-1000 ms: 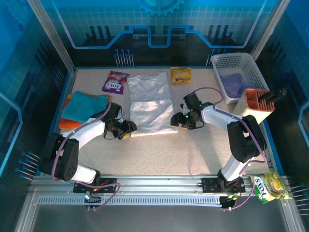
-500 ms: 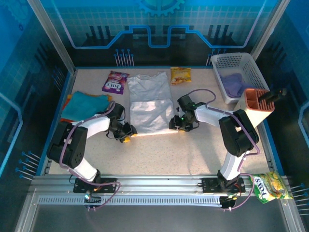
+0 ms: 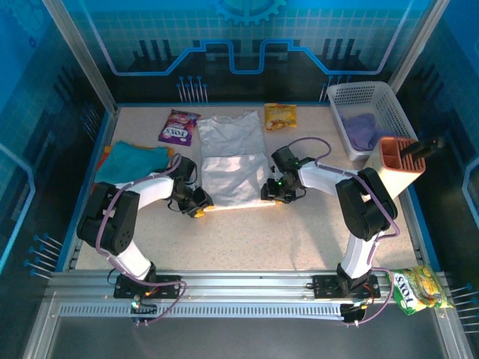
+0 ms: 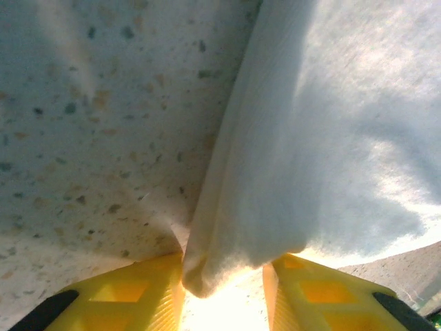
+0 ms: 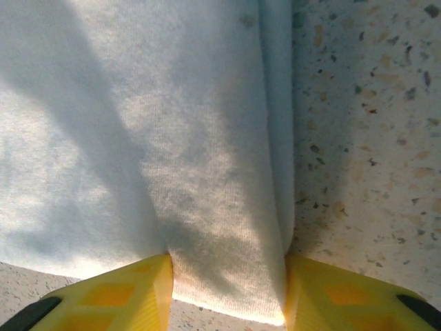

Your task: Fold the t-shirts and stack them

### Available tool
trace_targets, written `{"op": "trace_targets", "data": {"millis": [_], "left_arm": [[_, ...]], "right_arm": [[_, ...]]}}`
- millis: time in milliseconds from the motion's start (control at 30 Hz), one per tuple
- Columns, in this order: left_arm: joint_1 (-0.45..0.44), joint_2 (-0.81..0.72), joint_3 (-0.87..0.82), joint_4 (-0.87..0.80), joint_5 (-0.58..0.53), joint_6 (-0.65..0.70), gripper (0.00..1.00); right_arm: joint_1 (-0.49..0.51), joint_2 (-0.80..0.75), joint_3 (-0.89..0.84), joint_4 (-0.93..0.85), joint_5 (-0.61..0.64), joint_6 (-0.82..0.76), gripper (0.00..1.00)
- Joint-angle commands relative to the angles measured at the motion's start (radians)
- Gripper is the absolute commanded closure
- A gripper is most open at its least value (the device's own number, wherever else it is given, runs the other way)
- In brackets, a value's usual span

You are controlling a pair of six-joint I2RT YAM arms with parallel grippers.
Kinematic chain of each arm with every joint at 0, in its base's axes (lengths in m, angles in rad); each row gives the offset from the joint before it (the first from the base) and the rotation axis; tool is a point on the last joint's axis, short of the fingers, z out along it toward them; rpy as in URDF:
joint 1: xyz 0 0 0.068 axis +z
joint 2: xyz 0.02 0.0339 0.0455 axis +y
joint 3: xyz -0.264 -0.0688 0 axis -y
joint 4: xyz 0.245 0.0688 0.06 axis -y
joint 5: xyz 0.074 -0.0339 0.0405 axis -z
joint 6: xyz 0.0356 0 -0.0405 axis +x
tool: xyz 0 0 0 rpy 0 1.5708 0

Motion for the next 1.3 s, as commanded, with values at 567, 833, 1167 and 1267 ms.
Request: {"op": "trace_targets", "data": {"millis": [567,833,1167,1267], "left_arm": [[-0.016,-0.049,-0.035,0.186,-0.028,0.011,1.00],[-0.112,-0.330,-0.186,0.082,-0.057,-0.065,1.00],[-0.337,-0.823,-0.412,-0.104,-0.176,-0.361,1.00],[-0.427,-0.935,-0.457,-0.147,-0.218,-0.456,1.00]], "right_arm": [[-0.008,-0.049,-0.030,0.011,-0.068,0.003,1.00],[0.005,-0.212,-0.139,-0.051,-0.098,-0.011,1.00],[0.078,-0.490,-0.343,-0.162,-0.057,0.040,1.00],[0.119,-0.572,-0.403,-0.166,-0.049,0.068,1.00]]}}
